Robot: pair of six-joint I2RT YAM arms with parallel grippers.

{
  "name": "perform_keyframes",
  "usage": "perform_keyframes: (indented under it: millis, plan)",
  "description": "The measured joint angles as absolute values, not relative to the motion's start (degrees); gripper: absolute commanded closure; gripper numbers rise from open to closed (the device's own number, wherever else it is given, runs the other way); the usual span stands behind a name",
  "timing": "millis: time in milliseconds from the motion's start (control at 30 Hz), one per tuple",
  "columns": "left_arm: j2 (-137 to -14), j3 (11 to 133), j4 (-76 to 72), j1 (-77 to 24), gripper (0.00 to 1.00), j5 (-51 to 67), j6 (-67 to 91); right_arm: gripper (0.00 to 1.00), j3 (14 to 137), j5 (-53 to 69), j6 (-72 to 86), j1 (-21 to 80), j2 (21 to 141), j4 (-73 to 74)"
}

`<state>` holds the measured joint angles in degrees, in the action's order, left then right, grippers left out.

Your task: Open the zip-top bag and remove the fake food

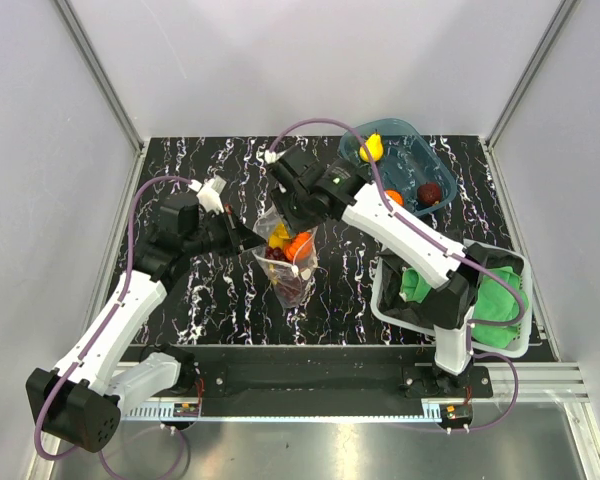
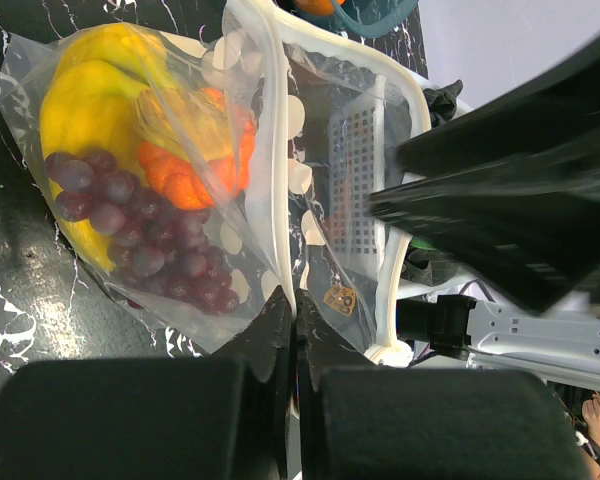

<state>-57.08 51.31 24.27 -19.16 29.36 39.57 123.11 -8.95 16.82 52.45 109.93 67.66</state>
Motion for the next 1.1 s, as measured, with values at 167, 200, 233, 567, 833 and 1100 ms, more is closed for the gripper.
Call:
perform_keyframes:
  millis: [167, 200, 233, 567, 833, 1100]
  plan:
    - [-57.1, 51.3, 24.3, -19.2, 1.0, 29.3, 39.7, 0.52, 116.9, -7.2, 15.6, 52.4, 110.0, 65.1]
    - [-57.1, 51.3, 24.3, -19.2, 1.0, 29.3, 39.7, 0.5, 115.7, -6.8, 15.4, 52.4, 110.0, 64.2]
    - [-57.1, 51.3, 24.3, -19.2, 1.0, 29.3, 39.7, 0.48, 114.4, -6.4, 15.2, 52.4, 110.0, 63.4]
    - [-57.5, 51.3, 22.9, -19.2, 1.0, 29.4, 39.8, 0.27, 109.7, -6.4, 10.2, 52.4, 114.0, 57.0]
    - [-57.5, 51.3, 22.7, -19.2, 1.0, 29.3, 39.7, 0.13, 108.7, -9.8, 7.0, 52.4, 115.5, 55.1]
    - [-57.5, 51.3, 22.7, -19.2, 1.0, 29.2, 39.7, 0.04, 107.9, -13.1, 5.1, 52.4, 117.7, 54.0]
